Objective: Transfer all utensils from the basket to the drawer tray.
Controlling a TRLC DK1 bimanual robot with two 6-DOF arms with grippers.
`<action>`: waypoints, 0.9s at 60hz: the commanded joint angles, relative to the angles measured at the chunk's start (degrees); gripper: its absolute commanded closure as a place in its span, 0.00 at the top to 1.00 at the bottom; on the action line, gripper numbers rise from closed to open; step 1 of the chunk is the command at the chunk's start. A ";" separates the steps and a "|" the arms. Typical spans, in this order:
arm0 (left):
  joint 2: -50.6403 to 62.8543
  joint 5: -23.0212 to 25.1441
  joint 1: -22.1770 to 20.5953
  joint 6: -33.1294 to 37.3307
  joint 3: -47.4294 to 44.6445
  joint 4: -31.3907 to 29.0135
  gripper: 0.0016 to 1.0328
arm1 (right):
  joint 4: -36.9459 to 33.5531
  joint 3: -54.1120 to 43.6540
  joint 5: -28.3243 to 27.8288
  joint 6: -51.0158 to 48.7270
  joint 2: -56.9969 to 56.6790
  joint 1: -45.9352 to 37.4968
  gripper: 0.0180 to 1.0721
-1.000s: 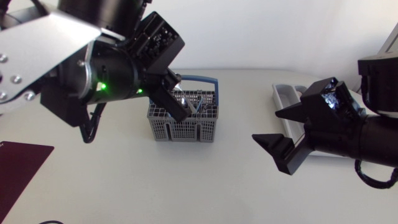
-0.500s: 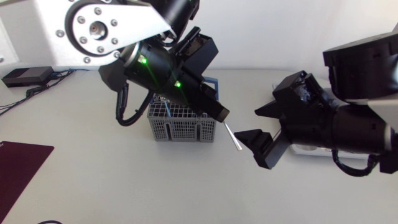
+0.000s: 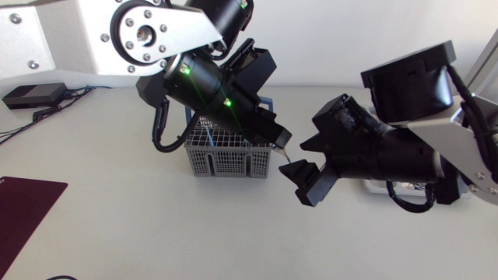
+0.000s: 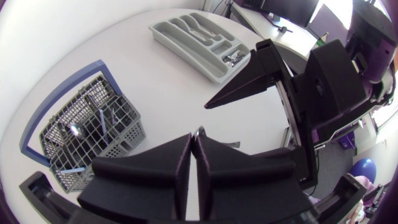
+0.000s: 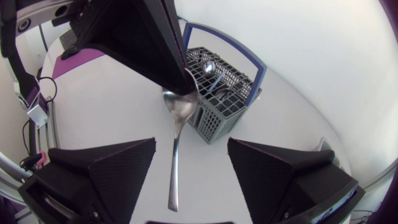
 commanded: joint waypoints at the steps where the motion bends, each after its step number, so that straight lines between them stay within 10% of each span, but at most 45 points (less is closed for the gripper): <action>1: 0.61 0.84 0.66 -1.32 2.10 -0.69 0.03 | 1.13 1.29 -0.43 1.51 1.24 0.56 0.57; 20: 0.69 0.84 1.10 -1.23 1.83 -0.77 0.03 | 2.09 1.03 -0.34 1.33 1.50 0.73 0.23; 41: 0.87 0.84 1.19 -1.32 1.92 -0.69 0.04 | 1.56 -0.38 -0.60 0.10 2.30 2.05 0.11; 54: 1.05 0.84 1.28 -1.32 2.45 -0.69 0.29 | 0.95 -0.82 -2.01 -0.87 2.47 2.75 0.11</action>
